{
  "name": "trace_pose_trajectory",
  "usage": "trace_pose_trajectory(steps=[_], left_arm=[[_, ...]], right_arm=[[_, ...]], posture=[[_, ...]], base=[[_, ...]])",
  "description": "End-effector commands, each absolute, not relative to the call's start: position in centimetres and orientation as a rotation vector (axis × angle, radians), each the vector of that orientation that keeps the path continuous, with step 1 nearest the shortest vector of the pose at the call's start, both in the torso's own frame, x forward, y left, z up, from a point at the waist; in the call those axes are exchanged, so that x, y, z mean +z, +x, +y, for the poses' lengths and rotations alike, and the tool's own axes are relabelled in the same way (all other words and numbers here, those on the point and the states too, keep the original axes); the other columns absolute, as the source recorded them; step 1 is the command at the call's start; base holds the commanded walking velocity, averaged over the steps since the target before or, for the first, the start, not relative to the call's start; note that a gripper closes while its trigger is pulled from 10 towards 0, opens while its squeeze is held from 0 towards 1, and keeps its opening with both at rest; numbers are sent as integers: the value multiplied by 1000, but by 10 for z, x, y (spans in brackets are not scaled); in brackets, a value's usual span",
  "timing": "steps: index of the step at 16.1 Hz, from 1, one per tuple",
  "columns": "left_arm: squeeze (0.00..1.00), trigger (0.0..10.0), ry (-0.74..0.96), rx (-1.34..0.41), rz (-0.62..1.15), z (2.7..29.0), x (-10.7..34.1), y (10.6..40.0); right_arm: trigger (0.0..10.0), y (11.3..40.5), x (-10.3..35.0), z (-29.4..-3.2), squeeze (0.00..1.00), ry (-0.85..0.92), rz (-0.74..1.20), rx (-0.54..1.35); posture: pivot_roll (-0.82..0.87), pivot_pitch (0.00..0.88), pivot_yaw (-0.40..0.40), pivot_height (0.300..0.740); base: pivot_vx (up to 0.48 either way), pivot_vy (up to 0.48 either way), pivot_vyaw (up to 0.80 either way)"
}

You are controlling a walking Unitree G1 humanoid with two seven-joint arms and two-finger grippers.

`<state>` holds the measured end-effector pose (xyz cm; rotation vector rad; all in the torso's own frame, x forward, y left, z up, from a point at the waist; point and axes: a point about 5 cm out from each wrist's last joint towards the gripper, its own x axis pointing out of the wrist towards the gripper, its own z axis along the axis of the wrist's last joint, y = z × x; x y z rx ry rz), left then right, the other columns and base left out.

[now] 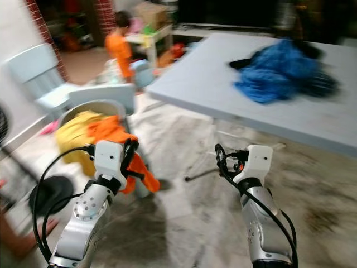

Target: Hang hanger

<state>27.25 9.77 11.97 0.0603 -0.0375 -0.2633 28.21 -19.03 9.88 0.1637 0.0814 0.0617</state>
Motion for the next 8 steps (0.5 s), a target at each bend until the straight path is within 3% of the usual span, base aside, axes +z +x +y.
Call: trace_pose_trajectory(steps=[1, 6, 8], left_arm=[[0, 10000, 63, -284, -65, 101, 126, 274], [0, 10000, -5, -287, -51, 98, 126, 275], [0, 10000, -25, -281, -35, 99, 124, 276]], right_arm=[[10000, 286, 106, -185, 0, 163, 47, 83], [10000, 286, 106, -186, 0, 165, 50, 86], [10000, 285, 107, -188, 0, 158, 50, 85]], posture=[[-107, 0, 34, 740], [-112, 0, 31, 740], [-116, 0, 27, 740]], base=[[0, 0, 0], [0, 0, 0], [0, 338, 0]])
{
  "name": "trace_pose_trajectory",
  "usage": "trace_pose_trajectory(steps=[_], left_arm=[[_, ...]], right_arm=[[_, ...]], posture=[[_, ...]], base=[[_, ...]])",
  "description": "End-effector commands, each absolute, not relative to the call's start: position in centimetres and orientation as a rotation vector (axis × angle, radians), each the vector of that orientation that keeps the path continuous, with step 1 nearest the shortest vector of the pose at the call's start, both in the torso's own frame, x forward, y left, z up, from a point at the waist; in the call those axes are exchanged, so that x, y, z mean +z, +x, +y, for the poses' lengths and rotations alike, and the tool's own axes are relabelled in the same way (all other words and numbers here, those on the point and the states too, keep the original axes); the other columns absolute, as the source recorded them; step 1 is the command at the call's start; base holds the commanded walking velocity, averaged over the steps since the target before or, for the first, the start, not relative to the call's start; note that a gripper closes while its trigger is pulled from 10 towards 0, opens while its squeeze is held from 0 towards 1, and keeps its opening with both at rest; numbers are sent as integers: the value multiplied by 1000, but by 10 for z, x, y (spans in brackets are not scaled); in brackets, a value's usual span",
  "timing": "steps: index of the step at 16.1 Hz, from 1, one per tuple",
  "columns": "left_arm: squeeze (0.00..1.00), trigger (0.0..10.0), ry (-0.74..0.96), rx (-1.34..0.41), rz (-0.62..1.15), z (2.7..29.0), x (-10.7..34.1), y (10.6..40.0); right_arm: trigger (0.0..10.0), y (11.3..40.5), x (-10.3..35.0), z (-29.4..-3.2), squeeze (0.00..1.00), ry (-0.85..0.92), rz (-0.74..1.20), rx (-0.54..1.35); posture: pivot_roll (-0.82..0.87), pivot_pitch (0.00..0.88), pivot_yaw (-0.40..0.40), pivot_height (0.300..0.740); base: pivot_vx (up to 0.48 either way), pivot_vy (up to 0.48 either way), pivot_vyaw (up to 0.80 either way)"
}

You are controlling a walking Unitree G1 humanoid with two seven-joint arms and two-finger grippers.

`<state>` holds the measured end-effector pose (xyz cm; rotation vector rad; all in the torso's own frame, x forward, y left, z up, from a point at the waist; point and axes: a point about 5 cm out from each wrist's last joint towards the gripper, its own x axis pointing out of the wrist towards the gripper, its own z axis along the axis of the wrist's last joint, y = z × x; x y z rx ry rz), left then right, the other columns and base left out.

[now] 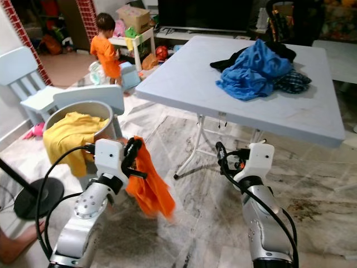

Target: Hang hanger

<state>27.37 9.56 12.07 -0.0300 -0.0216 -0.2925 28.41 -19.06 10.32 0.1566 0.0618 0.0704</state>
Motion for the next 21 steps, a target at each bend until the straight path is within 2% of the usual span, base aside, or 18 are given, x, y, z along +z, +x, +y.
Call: trace_pose_trajectory(steps=[1, 15, 21], left_arm=[[0, 10000, -41, -273, -18, 100, 122, 276], [0, 10000, -107, -247, 20, 101, 118, 279], [0, 10000, -174, -287, -3, 101, 122, 279]], right_arm=[[10000, 285, 107, -188, 0, 157, 50, 85], [10000, 285, 108, -195, 0, 132, 57, 73], [10000, 286, 108, -196, 0, 124, 57, 65]], posture=[[-118, 0, 26, 740], [-135, 0, 17, 740], [-134, 0, 19, 740]], base=[[0, 480, 0], [0, 480, 0], [0, 0, 0]])
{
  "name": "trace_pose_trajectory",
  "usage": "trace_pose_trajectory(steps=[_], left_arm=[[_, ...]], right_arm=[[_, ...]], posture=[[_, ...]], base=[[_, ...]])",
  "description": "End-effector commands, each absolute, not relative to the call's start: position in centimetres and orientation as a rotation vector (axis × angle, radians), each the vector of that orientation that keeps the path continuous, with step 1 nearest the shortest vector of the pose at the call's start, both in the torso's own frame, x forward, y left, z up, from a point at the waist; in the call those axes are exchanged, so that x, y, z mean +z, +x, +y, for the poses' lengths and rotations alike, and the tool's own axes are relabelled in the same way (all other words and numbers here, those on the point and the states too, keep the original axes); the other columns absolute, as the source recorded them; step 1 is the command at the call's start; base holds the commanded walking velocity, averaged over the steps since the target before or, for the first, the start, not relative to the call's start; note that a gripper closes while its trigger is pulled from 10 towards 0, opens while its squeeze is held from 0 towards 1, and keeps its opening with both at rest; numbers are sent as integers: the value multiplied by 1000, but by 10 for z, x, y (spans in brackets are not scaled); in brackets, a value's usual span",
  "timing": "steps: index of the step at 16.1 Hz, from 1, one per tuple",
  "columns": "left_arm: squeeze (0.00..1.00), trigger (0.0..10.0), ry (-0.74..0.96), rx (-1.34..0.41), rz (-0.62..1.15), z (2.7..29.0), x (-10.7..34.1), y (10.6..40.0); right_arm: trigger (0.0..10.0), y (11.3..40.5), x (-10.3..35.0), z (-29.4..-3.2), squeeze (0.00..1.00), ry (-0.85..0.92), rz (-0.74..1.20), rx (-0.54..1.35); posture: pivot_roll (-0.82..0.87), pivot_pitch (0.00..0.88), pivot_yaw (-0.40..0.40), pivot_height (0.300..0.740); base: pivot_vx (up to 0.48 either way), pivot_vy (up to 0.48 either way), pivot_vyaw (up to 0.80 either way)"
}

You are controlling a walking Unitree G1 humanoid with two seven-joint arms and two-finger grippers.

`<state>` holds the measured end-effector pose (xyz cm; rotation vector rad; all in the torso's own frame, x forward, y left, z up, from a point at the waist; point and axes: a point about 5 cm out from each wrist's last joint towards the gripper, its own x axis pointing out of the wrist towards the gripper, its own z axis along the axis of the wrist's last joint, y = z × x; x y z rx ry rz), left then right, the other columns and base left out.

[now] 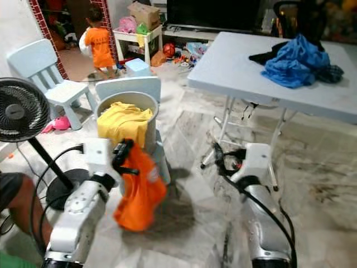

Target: Hang hanger

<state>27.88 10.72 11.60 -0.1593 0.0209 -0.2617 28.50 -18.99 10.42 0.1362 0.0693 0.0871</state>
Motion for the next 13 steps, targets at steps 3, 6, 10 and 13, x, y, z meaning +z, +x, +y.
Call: trace_pose_trajectory(steps=[3, 6, 10, 13], left_arm=[[0, 10000, -199, -292, -2, 103, 122, 280], [0, 10000, -217, -301, -10, 103, 123, 279], [0, 10000, -228, -308, -7, 102, 122, 277], [0, 10000, -230, -311, -4, 101, 122, 278]], right_arm=[[10000, 287, 108, -196, 0, 126, 61, 66], [10000, 288, 108, -195, 0, 125, 63, 74], [10000, 289, 107, -193, 0, 125, 66, 79], [10000, 288, 106, -194, 0, 124, 70, 78]], posture=[[-131, 0, 17, 740], [-126, 0, 10, 740], [-124, 0, 8, 740], [-128, 0, 10, 740]], base=[[0, 0, 0], [186, 0, -302], [336, 0, -348], [361, 0, 0]])
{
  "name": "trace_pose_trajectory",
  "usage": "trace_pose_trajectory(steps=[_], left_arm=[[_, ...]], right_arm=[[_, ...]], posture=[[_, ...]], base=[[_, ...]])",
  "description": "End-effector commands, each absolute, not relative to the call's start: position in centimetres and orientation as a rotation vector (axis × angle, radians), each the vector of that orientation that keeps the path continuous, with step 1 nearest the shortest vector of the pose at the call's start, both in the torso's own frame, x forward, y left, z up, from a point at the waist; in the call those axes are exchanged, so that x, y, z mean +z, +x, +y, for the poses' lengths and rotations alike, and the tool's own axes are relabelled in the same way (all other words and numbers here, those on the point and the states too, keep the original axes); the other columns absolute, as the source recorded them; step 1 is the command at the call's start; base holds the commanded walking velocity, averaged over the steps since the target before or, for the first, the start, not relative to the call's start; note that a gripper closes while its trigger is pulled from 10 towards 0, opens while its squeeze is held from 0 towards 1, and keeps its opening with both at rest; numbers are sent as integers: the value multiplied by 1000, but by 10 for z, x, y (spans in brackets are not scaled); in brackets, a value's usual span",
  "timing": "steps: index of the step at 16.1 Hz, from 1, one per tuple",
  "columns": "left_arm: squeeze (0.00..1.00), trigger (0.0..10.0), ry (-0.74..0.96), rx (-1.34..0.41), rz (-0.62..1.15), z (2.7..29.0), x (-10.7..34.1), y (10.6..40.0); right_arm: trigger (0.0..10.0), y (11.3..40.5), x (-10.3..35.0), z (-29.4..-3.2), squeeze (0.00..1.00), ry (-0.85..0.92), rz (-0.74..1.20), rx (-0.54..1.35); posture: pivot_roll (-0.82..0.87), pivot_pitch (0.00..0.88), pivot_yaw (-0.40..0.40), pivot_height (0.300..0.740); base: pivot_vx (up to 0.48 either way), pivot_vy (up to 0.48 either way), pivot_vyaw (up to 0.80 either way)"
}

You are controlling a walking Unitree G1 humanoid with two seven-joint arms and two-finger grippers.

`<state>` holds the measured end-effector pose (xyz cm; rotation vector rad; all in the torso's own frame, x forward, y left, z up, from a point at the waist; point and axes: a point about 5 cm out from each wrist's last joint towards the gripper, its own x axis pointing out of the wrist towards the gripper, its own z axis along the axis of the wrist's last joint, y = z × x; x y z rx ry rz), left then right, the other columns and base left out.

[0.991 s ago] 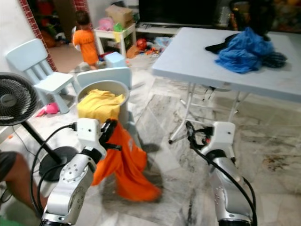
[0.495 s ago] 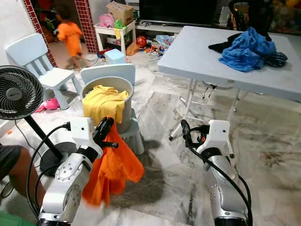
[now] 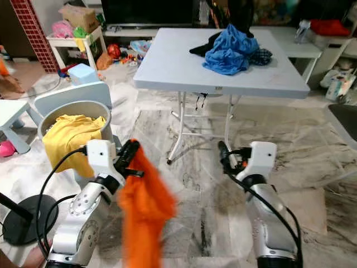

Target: Hang hanger

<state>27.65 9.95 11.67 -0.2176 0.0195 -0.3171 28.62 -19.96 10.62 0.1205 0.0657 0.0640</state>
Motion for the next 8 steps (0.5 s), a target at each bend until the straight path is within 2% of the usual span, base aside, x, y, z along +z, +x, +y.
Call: trace_pose_trajectory(steps=[1, 8], left_arm=[[0, 10000, -230, -311, -4, 101, 122, 278], [0, 10000, -228, -319, -3, 100, 122, 279]], right_arm=[[10000, 288, 106, -194, 0, 122, 69, 77], [10000, 289, 106, -194, 0, 117, 66, 79]], posture=[[-129, 0, 11, 740], [-129, 0, 13, 740]], base=[[364, 0, 0], [363, 0, 0]])
